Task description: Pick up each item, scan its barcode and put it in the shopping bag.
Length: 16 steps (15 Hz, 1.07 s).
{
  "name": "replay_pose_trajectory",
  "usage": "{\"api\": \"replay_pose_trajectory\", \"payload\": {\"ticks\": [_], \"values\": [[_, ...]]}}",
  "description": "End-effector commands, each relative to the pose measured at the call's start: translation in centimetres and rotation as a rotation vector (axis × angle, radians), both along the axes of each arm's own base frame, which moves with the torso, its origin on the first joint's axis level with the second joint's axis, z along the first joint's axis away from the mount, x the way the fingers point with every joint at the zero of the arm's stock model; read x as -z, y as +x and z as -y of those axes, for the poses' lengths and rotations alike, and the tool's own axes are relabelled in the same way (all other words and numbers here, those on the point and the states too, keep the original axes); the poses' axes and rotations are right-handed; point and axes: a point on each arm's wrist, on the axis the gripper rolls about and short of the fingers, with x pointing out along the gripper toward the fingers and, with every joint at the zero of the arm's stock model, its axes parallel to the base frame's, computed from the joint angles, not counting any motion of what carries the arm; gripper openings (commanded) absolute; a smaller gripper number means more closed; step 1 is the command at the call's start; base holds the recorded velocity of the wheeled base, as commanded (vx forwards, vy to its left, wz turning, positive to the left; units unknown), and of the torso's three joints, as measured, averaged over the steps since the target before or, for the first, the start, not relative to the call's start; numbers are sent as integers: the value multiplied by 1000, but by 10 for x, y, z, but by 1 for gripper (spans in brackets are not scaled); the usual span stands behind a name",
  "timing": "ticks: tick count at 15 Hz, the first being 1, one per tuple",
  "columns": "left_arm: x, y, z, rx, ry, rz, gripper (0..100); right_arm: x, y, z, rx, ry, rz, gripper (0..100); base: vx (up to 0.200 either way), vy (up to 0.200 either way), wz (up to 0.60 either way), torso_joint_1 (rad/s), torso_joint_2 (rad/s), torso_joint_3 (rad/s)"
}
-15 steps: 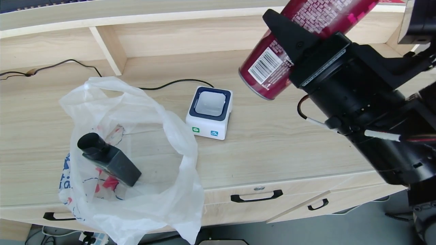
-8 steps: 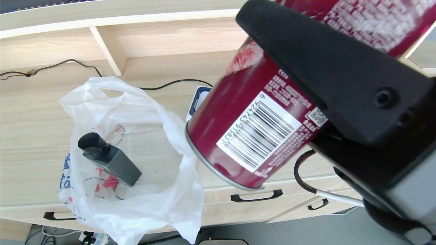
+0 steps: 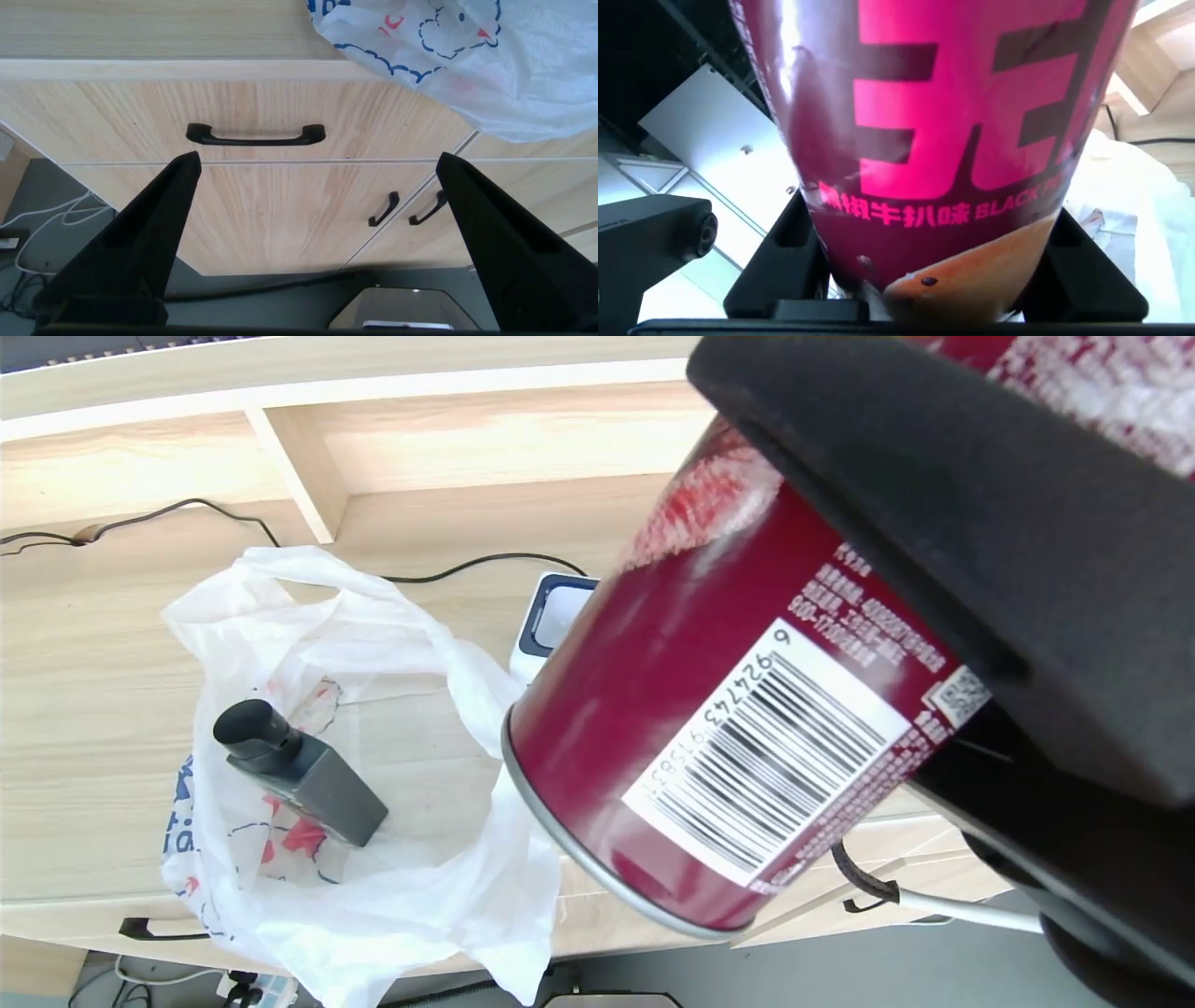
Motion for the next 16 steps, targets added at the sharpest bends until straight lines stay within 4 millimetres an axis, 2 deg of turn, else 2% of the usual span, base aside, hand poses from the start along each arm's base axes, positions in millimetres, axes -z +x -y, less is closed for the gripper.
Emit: {"api": "replay_pose_trajectory", "payload": {"ticks": [1, 2, 3, 4, 6, 7, 9, 10, 11, 14, 16], "values": [[0, 0, 0, -1, 1, -1, 100, 3, 1, -1, 6, -12, -1, 0, 0, 0, 0, 0, 0, 0], [0, 0, 0, -1, -1, -1, 100, 2, 3, -2, 24, -19, 6, 0, 0, 0, 0, 0, 0, 0], [0, 0, 0, -1, 1, -1, 100, 10, 23, -4, 171, -114, 89, 0, 0, 0, 0, 0, 0, 0], [0, 0, 0, -1, 1, -1, 100, 16, 32, -6, 257, -187, 169, 0, 0, 0, 0, 0, 0, 0], [0, 0, 0, -1, -1, -1, 100, 13, 51, -12, 414, -262, 269, 0, 0, 0, 0, 0, 0, 0], [0, 0, 0, -1, 1, -1, 100, 10, 64, -25, 581, -336, 313, 0, 0, 0, 0, 0, 0, 0], [0, 0, 0, -1, 1, -1, 100, 15, 79, -43, 706, -440, 458, 0, 0, 0, 0, 0, 0, 0], [0, 0, 0, -1, 1, -1, 100, 13, 94, -47, 773, -463, 505, 0, 0, 0, 0, 0, 0, 0], [0, 0, 0, -1, -1, -1, 100, 12, 113, -52, 825, -473, 548, 0, 0, 0, 0, 0, 0, 0], [0, 0, 0, -1, 1, -1, 100, -2, 147, -66, 873, -446, 753, 0, 0, 0, 0, 0, 0, 0], [0, 0, 0, -1, -1, -1, 100, -7, 147, -59, 866, -426, 855, 0, 0, 0, 0, 0, 0, 0]]}}
